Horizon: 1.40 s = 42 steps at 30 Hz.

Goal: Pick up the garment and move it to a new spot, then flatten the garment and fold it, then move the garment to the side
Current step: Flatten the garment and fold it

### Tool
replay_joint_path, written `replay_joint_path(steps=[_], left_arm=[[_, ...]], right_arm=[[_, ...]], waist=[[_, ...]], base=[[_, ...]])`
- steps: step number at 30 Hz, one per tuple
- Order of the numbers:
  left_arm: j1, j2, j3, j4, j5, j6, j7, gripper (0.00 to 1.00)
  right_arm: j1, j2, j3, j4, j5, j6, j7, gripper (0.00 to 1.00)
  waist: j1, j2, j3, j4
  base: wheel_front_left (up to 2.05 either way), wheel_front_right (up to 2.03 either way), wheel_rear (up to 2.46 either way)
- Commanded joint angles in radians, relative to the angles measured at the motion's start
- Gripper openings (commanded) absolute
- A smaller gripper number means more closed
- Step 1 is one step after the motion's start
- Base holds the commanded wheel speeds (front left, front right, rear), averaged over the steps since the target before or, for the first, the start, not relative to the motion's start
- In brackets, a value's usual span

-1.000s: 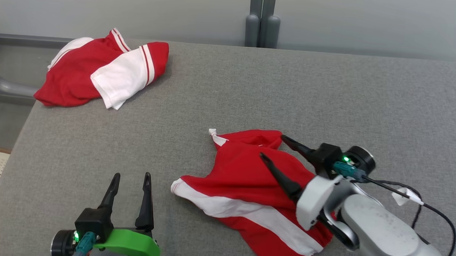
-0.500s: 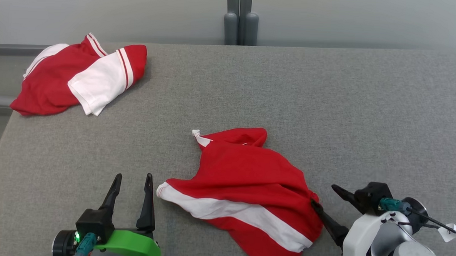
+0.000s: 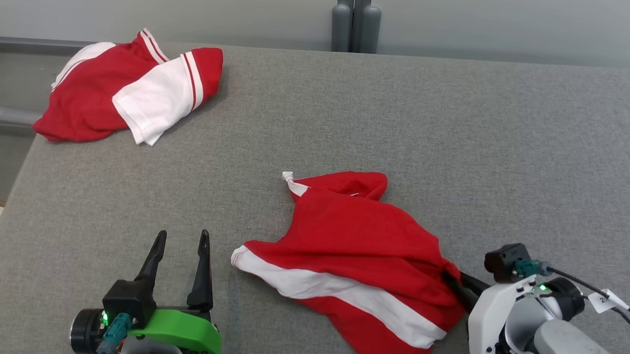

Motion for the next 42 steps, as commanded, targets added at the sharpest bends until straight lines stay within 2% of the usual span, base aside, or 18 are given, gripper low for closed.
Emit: replay_joint_path(steps=[1,8,17,18,19,24,31,36,42], left_arm=[[-0.014,0.003,0.004,-0.003,0.004,0.002,-0.001,1.00],[-0.023,0.003,0.011,-0.013,-0.006,0.008,-0.001,1.00],[-0.050,0.003,-0.002,-0.023,-0.018,0.011,-0.001,1.00],[-0.053,0.003,-0.004,-0.023,-0.020,0.013,-0.001,1.00],[-0.052,0.003,-0.005,-0.022,-0.020,0.015,-0.001,1.00],[-0.046,0.003,-0.004,-0.023,-0.015,0.014,-0.001,1.00],[-0.021,0.003,0.009,-0.044,0.009,0.004,-0.001,1.00],[-0.001,0.003,0.007,-0.055,0.028,-0.006,-0.001,1.00],[0.046,0.003,0.014,-0.078,0.017,-0.007,-0.001,1.00]], right_arm=[[-0.029,-0.011,-0.013,0.010,0.004,-0.001,-0.009,0.00],[-0.153,-0.004,-0.090,0.082,-0.054,-0.001,-0.003,0.00],[-0.334,0.005,-0.089,0.232,-0.133,-0.001,0.023,0.00],[-0.354,0.014,-0.092,0.262,-0.144,-0.001,0.001,0.33],[-0.361,0.018,-0.096,0.271,-0.149,-0.001,-0.020,1.00],[-0.341,0.035,-0.141,0.284,-0.163,-0.001,-0.149,1.00],[-0.244,0.079,-0.278,0.229,-0.199,-0.001,-0.337,1.00],[-0.132,0.142,-0.382,0.119,-0.258,-0.001,-0.377,1.00],[0.022,0.248,-0.487,-0.074,-0.356,-0.001,-0.383,1.00]], waist=[[0.0000,-0.0001,0.005,0.004],[0.0000,-0.0001,0.025,0.003],[0.0000,-0.0001,0.067,0.012],[0.0000,-0.0001,0.071,0.013],[0.0000,-0.0001,0.072,0.012],[0.0000,-0.0001,0.060,-0.006],[0.0000,-0.0001,0.026,-0.062],[0.0000,-0.0001,0.004,-0.095],[0.0000,-0.0001,-0.024,-0.122]], base=[[0.00,0.00,0.00],[0.00,0.00,0.00],[0.00,0.00,0.00],[0.00,0.00,0.00],[0.00,0.00,0.00],[0.00,0.00,0.00],[0.00,0.00,0.00],[0.00,0.00,0.00],[0.00,0.00,0.00]])
